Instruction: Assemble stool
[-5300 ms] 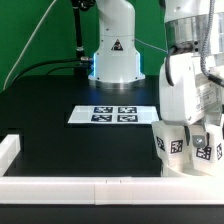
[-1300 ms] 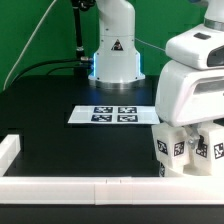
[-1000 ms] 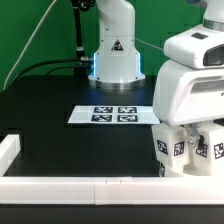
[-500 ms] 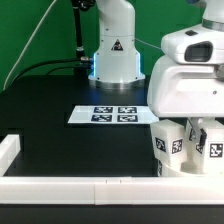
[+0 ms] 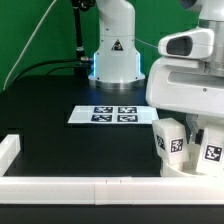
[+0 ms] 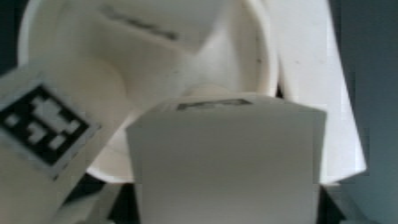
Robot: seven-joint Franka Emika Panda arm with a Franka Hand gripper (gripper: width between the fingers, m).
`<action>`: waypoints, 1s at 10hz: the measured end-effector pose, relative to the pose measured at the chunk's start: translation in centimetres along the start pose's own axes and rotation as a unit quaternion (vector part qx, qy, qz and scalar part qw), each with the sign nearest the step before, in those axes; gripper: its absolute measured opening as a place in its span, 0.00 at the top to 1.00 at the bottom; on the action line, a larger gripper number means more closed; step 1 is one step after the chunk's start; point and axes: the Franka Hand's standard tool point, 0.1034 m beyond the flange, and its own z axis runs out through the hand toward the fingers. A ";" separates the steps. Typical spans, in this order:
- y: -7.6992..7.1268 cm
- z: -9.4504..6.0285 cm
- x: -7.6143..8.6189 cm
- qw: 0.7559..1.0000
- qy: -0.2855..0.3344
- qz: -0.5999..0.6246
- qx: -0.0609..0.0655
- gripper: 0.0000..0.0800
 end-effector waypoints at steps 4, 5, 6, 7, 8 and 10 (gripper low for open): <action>-0.2 0.1 -0.4 0.980 -0.008 0.199 0.011 0.58; -0.2 0.1 -0.4 0.977 -0.008 0.215 0.011 0.58; -0.2 0.1 -0.4 0.967 -0.010 0.254 0.011 0.58; -0.2 0.1 -0.4 0.961 -0.010 0.275 0.011 0.58; -0.2 0.1 -0.4 0.949 -0.011 0.316 0.011 0.58; -0.3 0.1 -0.6 0.872 -0.013 0.488 0.013 0.58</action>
Offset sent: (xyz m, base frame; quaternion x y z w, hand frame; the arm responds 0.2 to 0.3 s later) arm 0.0000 0.0000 0.0000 0.0000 0.0000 0.1938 0.9810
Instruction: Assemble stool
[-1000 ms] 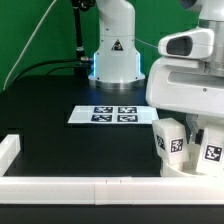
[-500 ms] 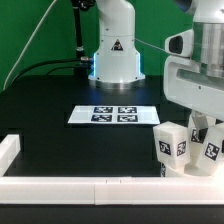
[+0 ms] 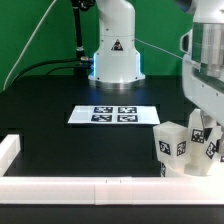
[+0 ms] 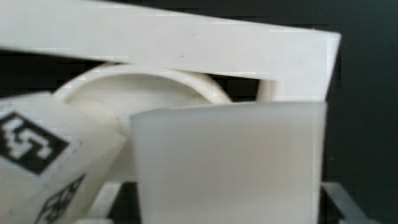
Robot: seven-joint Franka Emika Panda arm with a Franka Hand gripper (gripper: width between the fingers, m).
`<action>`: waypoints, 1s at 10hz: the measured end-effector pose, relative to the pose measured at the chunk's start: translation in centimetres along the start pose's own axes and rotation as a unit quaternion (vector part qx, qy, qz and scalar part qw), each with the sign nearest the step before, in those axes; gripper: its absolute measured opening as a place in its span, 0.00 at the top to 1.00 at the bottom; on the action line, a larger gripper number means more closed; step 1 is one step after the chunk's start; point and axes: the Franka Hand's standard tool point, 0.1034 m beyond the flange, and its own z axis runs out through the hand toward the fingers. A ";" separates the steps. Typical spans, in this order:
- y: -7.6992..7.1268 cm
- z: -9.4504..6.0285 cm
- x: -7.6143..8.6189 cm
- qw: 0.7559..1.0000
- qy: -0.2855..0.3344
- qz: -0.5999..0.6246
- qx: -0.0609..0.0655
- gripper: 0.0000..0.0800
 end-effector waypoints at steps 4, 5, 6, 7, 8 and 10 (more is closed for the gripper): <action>0.2 -0.1 -1.1 0.989 -0.020 0.137 0.049 0.58; 0.2 -0.1 -1.1 0.989 -0.021 0.141 0.049 0.58; 0.2 -0.1 -1.2 0.987 -0.025 0.152 0.049 0.58; 0.2 -0.1 -1.2 0.987 -0.026 0.153 0.049 0.58; 0.2 -0.1 -1.2 0.987 -0.026 0.152 0.049 0.58; 0.1 0.0 -1.0 0.978 -0.032 0.196 0.060 0.58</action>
Offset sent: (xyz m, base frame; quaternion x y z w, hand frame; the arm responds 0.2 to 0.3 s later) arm 0.0000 0.0000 0.0000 0.0000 0.0000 0.1296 0.9916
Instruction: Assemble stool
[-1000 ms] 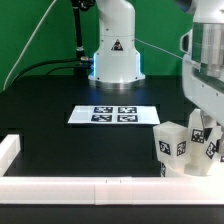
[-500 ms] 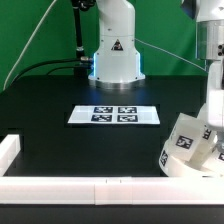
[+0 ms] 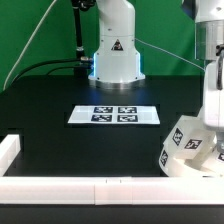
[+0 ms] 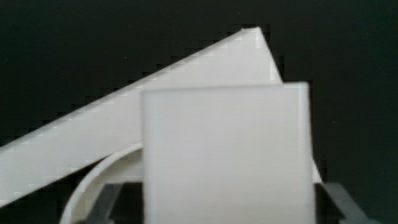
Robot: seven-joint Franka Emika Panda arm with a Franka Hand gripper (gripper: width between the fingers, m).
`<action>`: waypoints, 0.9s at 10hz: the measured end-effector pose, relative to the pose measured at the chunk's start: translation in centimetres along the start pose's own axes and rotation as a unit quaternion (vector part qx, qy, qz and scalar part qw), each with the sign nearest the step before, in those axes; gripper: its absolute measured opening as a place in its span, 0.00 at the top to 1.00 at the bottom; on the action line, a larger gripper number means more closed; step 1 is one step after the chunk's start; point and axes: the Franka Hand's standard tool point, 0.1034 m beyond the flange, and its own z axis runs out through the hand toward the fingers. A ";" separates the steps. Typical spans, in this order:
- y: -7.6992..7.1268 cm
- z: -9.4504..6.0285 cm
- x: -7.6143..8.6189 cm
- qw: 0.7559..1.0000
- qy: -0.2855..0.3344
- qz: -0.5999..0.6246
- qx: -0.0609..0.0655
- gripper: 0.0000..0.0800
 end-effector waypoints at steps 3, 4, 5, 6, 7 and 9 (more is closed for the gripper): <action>0.9 -0.1 -0.5 0.990 -0.045 0.065 0.113 0.58; 0.9 -0.1 -0.4 0.989 -0.045 0.078 0.119 0.58; 1.0 -0.2 -0.3 0.988 -0.044 0.083 0.120 0.58; 1.0 -0.2 -0.3 0.989 -0.043 0.075 0.118 0.58; 1.1 -0.1 -0.3 0.990 -0.042 0.070 0.119 0.48; 1.1 -0.1 -0.3 0.990 -0.041 0.062 0.119 0.25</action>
Offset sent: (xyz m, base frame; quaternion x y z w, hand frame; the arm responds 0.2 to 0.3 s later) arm -0.0010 -0.0065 -0.0038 0.0677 -0.0003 0.1991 0.9776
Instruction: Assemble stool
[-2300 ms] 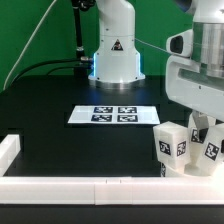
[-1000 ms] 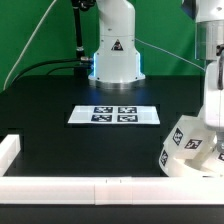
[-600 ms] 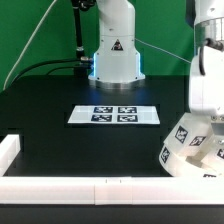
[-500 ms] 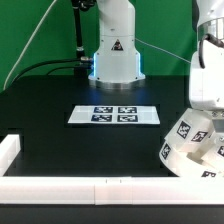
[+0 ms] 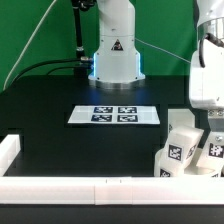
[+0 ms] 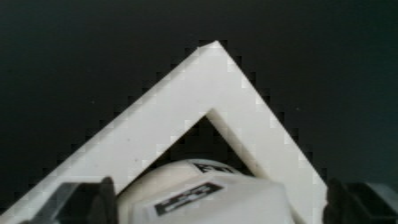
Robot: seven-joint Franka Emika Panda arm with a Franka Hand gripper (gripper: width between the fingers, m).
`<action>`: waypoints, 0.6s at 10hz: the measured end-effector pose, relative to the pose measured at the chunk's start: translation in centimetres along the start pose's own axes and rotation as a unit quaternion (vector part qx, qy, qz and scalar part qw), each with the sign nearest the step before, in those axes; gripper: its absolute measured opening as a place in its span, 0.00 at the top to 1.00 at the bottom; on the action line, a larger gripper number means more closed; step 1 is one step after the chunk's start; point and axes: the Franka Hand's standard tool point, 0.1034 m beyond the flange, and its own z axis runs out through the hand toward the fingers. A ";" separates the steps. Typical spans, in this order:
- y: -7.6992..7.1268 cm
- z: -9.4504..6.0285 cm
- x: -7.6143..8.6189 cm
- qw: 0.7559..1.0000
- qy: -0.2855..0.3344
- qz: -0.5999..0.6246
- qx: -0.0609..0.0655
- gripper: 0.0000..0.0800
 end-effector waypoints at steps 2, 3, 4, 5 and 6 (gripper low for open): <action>-0.4 -0.5 -0.4 0.998 -0.005 -0.062 -0.002 0.20; -1.1 -1.6 -0.7 0.995 -0.015 -0.101 0.001 0.19; -1.9 -3.0 -1.3 0.990 -0.027 -0.142 0.004 0.19; -2.6 -4.2 -2.0 0.975 -0.037 -0.220 0.009 0.19; -2.8 -4.8 -2.7 0.958 -0.040 -0.283 0.012 0.19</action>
Offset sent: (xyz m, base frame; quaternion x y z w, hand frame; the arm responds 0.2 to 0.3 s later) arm -0.0045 0.0155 0.0447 -0.0485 -0.0954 -0.1049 0.9887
